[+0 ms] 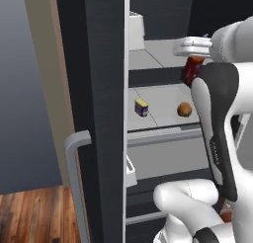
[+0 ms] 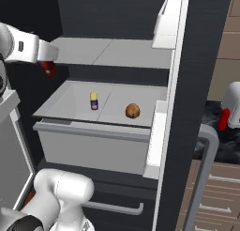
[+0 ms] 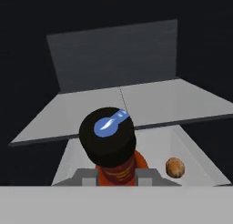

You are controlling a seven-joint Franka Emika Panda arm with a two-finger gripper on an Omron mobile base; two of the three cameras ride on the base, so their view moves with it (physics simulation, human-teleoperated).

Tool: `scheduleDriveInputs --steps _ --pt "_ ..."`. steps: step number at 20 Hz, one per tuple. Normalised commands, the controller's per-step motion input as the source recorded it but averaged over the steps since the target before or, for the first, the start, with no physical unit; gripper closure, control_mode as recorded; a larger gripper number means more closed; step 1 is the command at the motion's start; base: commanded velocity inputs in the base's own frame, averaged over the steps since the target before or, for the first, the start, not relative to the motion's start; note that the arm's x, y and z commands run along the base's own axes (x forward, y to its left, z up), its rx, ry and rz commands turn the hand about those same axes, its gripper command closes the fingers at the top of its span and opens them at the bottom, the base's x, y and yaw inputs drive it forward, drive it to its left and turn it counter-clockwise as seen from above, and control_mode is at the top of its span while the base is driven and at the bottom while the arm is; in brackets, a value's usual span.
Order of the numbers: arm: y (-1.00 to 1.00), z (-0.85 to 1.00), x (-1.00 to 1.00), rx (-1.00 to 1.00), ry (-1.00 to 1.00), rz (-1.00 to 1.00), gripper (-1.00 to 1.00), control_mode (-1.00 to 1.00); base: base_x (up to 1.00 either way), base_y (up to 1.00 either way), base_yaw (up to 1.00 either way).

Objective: Place the condiment bottle and ketchup from the counter to the top shelf of the fridge. If the existing items in the fridge are on the top shelf, move them to other shelves.

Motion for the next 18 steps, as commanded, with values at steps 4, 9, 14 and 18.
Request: scheduleDriveInputs --steps 4,9,14,18 --pt "0.00 0.13 1.00 0.04 -0.06 -0.10 1.00 -1.00 0.00 0.00 0.00" --pt "0.00 -0.06 1.00 0.01 -0.02 -0.03 1.00 -1.00 0.00 0.00 0.00" --pt "-0.02 -0.15 1.00 0.00 0.04 -0.02 1.00 -1.00 0.00 0.00 0.00" --pt "0.00 -0.12 1.00 0.00 0.08 0.00 1.00 -1.00 0.00 0.00 0.00"
